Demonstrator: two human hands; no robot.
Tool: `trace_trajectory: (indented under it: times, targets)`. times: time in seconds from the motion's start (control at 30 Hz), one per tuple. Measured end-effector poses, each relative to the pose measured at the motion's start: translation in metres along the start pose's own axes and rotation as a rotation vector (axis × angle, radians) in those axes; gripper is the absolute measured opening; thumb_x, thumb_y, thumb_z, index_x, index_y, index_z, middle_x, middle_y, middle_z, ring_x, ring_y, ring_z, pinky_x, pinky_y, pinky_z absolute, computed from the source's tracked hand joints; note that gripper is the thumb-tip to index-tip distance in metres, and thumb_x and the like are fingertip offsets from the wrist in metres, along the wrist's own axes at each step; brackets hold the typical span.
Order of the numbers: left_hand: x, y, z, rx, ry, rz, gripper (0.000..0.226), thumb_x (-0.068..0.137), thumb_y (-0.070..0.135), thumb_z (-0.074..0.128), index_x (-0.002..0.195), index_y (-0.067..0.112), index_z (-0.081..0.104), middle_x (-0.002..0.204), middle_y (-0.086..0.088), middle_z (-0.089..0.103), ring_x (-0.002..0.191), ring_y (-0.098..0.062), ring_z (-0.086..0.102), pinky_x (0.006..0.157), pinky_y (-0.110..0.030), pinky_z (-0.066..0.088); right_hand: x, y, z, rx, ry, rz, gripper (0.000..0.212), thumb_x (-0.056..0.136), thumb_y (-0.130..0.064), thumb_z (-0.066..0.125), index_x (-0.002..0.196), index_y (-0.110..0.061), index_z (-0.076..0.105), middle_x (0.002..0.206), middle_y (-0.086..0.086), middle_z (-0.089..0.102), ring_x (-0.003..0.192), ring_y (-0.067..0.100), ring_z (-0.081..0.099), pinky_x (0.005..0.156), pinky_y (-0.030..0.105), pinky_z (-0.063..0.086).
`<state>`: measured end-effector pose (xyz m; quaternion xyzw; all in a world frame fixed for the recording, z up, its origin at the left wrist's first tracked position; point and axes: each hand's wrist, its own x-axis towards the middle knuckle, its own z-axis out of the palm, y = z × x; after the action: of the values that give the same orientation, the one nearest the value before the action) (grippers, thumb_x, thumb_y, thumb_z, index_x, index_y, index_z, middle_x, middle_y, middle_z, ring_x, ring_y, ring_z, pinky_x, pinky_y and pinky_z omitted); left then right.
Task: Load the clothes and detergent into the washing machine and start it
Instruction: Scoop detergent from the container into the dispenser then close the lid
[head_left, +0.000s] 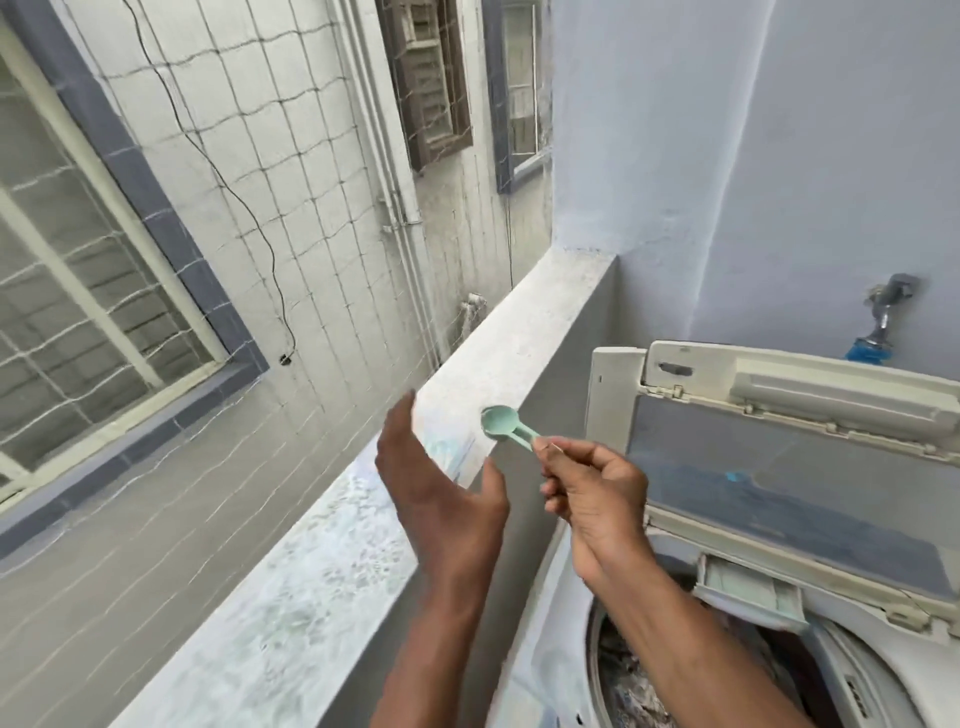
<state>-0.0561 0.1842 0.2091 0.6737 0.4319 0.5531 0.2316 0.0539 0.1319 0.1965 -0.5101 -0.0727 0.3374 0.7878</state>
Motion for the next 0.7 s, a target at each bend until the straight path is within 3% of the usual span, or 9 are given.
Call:
trace_trajectory:
  times: [0.1,0.2,0.33,0.7]
  targets:
    - [0.011,-0.018,-0.020,0.195,-0.045,-0.004,0.125,0.062,0.021,0.094,0.163,0.015,0.020,0.163,-0.001,0.032,0.152,-0.021,0.030,0.126,-0.048,0.028,-0.001,0.008,0.017,-0.016,-0.037,0.020,0.023,0.081,-0.003,0.087,0.099,0.005,0.074,0.064,0.011,0.064,0.044,0.014,0.051,0.038,0.021,0.041]
    - [0.017,-0.033,-0.031,0.274,-0.090,-0.094,0.141,0.056,0.034,0.099,0.165,0.017,0.012,0.166,-0.005,0.028,0.153,-0.024,0.026,0.127,-0.052,0.024,-0.002,0.015,0.030,-0.079,-0.070,0.039,0.023,0.080,-0.004,0.088,0.098,0.004,0.075,0.064,0.013,0.064,0.043,0.014,0.051,0.039,0.022,0.042]
    - [0.022,-0.046,-0.037,0.263,-0.143,-0.212,0.143,0.056,0.037,0.101,0.165,0.019,0.011,0.165,-0.007,0.033,0.151,-0.029,0.033,0.126,-0.051,0.027,0.001,0.026,0.040,-0.157,-0.090,0.047,0.025,0.079,-0.005,0.090,0.096,0.004,0.074,0.061,0.011,0.065,0.043,0.014,0.052,0.040,0.023,0.044]
    - [0.026,-0.058,-0.037,0.190,-0.181,-0.281,0.140,0.055,0.039,0.101,0.163,0.027,0.012,0.152,-0.008,0.050,0.137,-0.025,0.044,0.122,-0.059,0.031,0.008,0.039,0.056,-0.194,-0.093,0.095,0.022,0.078,0.000,0.088,0.092,0.005,0.072,0.057,0.011,0.064,0.040,0.015,0.050,0.038,0.022,0.040]
